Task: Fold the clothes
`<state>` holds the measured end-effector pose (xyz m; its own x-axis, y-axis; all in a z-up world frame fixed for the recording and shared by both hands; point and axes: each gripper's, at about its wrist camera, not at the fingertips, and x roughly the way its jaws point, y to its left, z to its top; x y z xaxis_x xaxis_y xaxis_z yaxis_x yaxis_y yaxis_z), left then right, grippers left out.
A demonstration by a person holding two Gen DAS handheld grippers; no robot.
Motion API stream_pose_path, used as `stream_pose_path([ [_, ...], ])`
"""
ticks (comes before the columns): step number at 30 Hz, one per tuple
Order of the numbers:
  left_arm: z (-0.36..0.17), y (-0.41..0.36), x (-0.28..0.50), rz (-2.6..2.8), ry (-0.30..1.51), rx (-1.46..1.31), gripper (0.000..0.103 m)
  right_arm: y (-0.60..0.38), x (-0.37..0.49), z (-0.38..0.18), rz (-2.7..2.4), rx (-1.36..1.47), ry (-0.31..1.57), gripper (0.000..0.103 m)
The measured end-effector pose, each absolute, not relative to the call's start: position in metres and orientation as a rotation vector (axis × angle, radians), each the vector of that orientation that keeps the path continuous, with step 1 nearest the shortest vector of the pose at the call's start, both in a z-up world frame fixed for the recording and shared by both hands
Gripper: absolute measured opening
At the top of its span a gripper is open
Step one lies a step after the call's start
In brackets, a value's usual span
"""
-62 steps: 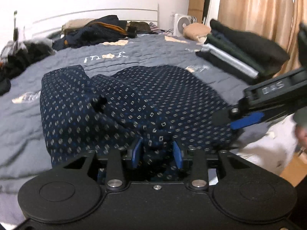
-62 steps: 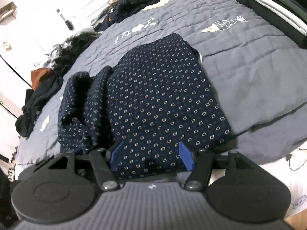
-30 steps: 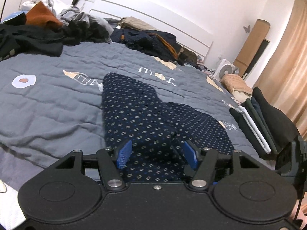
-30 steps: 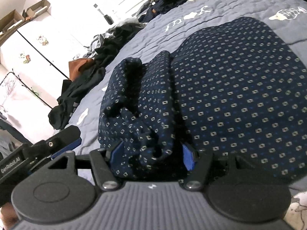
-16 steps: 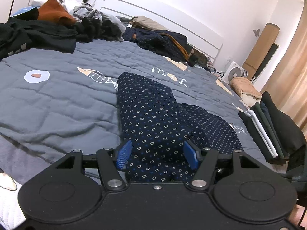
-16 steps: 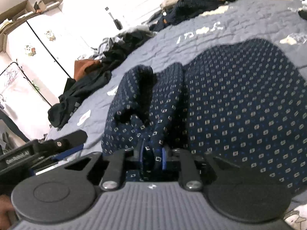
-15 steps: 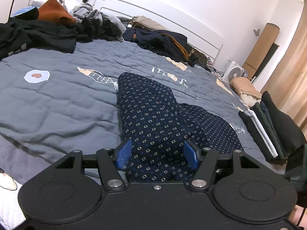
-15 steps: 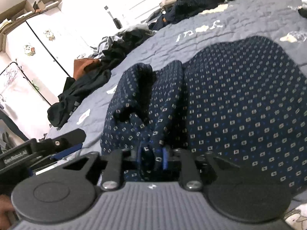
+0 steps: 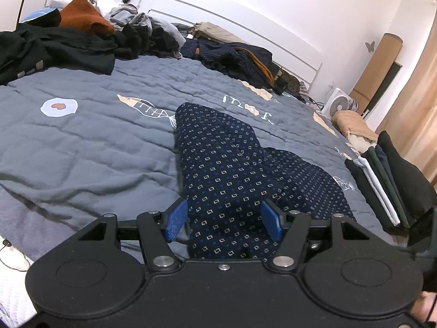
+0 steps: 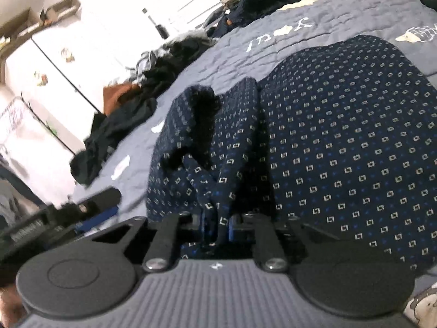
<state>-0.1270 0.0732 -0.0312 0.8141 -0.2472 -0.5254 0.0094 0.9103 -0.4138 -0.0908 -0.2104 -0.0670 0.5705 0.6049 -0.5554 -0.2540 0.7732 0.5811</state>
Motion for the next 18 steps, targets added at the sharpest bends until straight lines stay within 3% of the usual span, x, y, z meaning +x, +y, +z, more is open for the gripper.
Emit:
stream_pose_path([
  [15,-0.026,0.059,-0.13,-0.206,0.597,-0.341,0.059,-0.251,-0.104,-0.025,0.507,0.593,0.723,0.013],
  [18,-0.023,0.042,-0.136,-0.266,0.586,-0.259,0.065,-0.264,-0.102,-0.023,0.483,0.623,0.716,0.013],
])
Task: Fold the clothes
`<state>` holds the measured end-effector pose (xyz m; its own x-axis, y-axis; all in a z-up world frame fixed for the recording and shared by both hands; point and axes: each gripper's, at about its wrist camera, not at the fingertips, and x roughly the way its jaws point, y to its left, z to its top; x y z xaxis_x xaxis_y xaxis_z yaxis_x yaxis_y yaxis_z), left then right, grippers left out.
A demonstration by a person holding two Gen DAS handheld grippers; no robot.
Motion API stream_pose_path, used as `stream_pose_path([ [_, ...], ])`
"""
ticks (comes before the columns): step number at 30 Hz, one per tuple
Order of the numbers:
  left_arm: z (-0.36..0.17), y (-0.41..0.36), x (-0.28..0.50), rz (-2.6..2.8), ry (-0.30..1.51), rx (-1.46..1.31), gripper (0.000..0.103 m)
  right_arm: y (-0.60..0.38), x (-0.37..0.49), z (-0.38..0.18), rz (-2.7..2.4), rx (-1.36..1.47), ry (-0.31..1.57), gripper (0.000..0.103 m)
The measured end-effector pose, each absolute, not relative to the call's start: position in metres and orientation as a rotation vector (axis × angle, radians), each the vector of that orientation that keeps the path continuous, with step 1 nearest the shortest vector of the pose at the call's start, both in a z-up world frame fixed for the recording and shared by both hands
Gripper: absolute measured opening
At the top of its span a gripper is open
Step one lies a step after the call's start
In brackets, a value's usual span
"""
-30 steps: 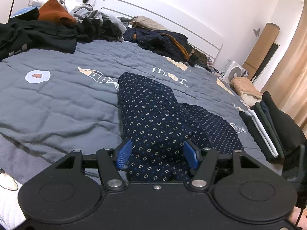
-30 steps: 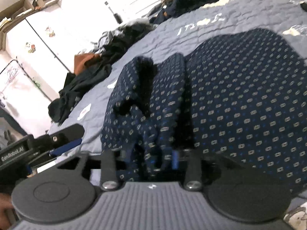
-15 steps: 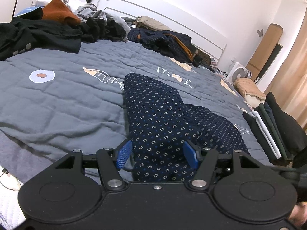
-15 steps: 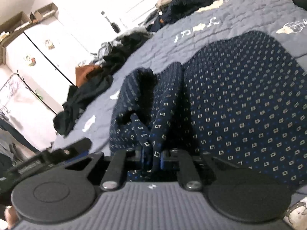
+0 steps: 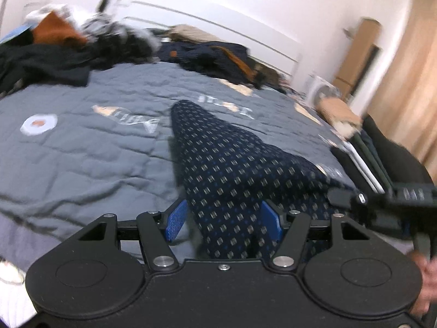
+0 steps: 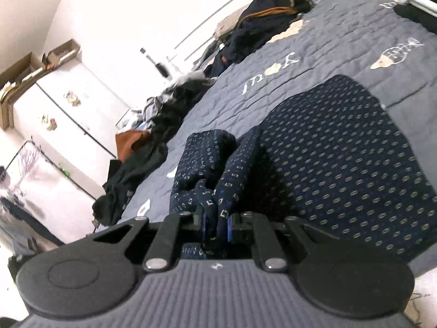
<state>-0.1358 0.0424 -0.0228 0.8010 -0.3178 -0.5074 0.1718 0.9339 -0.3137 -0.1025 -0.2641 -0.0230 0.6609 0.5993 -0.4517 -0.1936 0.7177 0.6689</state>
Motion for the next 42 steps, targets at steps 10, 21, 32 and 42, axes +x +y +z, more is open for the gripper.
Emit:
stream_pose_path([
  [10,-0.05,-0.055,-0.17,-0.349,0.471,0.34,0.08,-0.283,-0.103,-0.031,0.439,0.659,0.715,0.013],
  [21,-0.078,-0.089,-0.18,-0.254,0.37,0.699,0.073,-0.322,-0.11,-0.027,0.348,0.735,0.644,0.012],
  [32,-0.089,-0.102,-0.177,-0.299,0.392,0.767,0.07,-0.352,-0.116,-0.007,0.298,0.631,0.579,0.012],
  [42,-0.102,-0.112,-0.178,-0.308,0.393,0.817,0.07,-0.34,-0.093,-0.068,0.199,0.548,0.838,0.015],
])
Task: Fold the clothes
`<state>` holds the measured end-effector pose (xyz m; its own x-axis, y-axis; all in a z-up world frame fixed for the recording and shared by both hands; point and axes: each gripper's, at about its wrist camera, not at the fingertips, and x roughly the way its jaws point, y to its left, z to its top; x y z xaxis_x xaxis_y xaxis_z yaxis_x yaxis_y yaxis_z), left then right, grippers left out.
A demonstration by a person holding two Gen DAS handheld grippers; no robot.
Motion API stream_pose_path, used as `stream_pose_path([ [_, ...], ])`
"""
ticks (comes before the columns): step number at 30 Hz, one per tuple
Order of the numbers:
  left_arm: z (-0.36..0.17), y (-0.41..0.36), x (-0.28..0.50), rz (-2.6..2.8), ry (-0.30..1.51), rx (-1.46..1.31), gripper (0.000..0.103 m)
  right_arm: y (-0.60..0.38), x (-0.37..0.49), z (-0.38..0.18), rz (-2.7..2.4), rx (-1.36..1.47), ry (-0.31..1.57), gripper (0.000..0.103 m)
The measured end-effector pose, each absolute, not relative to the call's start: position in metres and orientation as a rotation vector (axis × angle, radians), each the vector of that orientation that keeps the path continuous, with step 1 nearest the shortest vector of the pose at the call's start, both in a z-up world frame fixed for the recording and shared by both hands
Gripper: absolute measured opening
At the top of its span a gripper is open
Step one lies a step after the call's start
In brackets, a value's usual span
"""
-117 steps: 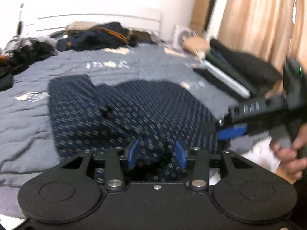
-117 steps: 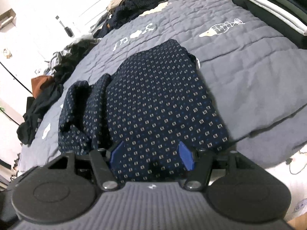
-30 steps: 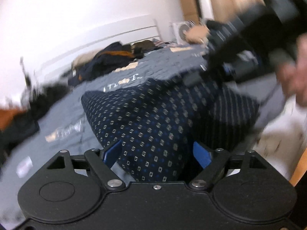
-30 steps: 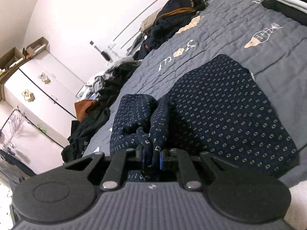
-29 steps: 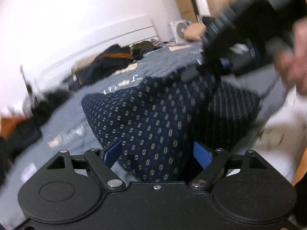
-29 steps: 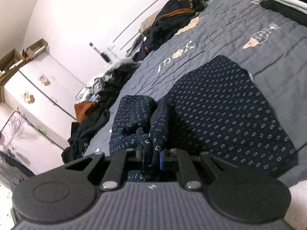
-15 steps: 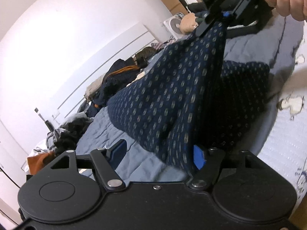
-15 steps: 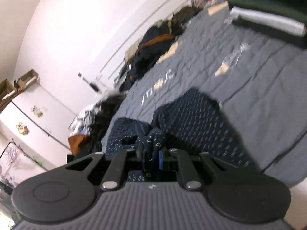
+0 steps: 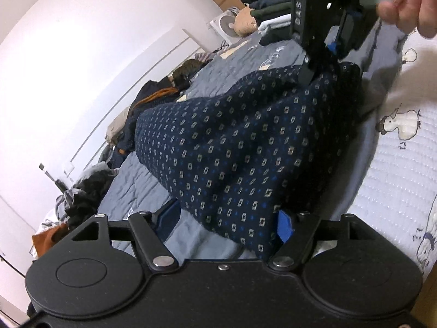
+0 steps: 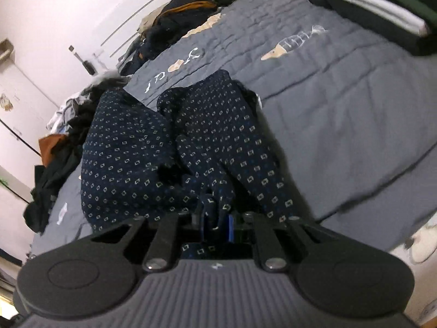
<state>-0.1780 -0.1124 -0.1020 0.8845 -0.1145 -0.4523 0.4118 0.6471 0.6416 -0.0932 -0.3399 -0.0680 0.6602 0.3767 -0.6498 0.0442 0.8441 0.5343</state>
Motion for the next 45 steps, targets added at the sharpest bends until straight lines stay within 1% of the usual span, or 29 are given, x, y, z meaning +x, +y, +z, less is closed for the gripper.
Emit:
stream_pose_path([
  [1,-0.103,-0.114,-0.178,-0.311,0.392,0.82,0.067,-0.339,-0.094,-0.067,0.208,0.552,0.827,0.016],
  [3,-0.104,-0.116,-0.178,-0.322,0.402,0.824,0.05,-0.338,-0.095,-0.064,0.239,0.557,0.816,0.016],
  [4,-0.104,-0.117,-0.178,-0.328,0.408,0.826,0.03,-0.338,-0.095,-0.061,0.258,0.558,0.814,0.018],
  [5,-0.103,-0.116,-0.177,-0.329,0.415,0.816,0.02,-0.337,-0.095,-0.06,0.276,0.559,0.815,0.019],
  [8,-0.1,-0.115,-0.174,-0.328,0.437,0.786,0.015,-0.335,-0.094,-0.06,0.317,0.568,0.84,0.029],
  [10,-0.098,-0.113,-0.173,-0.328,0.449,0.771,0.015,-0.335,-0.093,-0.061,0.343,0.596,0.854,0.034],
  [17,-0.099,-0.113,-0.169,-0.326,0.462,0.773,0.015,-0.342,-0.094,-0.063,0.399,0.719,0.85,0.037],
  [18,-0.099,-0.112,-0.167,-0.326,0.463,0.776,0.015,-0.339,-0.094,-0.064,0.396,0.699,0.853,0.036],
  [20,-0.099,-0.113,-0.166,-0.327,0.461,0.778,0.015,-0.335,-0.095,-0.066,0.381,0.661,0.856,0.026],
  [21,-0.1,-0.113,-0.166,-0.328,0.46,0.778,0.015,-0.333,-0.095,-0.067,0.371,0.643,0.857,0.015],
  [24,-0.1,-0.113,-0.167,-0.331,0.456,0.781,0.015,-0.33,-0.098,-0.067,0.339,0.609,0.834,0.013],
  [29,-0.1,-0.115,-0.17,-0.347,0.438,0.787,0.015,-0.35,-0.11,-0.038,0.313,0.616,0.663,0.011],
  [34,-0.097,-0.121,-0.175,-0.374,0.394,0.788,0.016,-0.359,-0.123,-0.014,0.337,0.6,0.542,0.011],
  [36,-0.096,-0.124,-0.176,-0.381,0.385,0.784,0.017,-0.361,-0.127,-0.009,0.345,0.585,0.503,0.011],
  [41,-0.098,-0.132,-0.177,-0.407,0.382,0.794,0.018,-0.373,-0.129,-0.005,0.316,0.564,0.5,0.011],
  [45,-0.104,-0.136,-0.173,-0.416,0.425,0.809,0.018,-0.38,-0.118,-0.021,0.271,0.536,0.618,0.011],
])
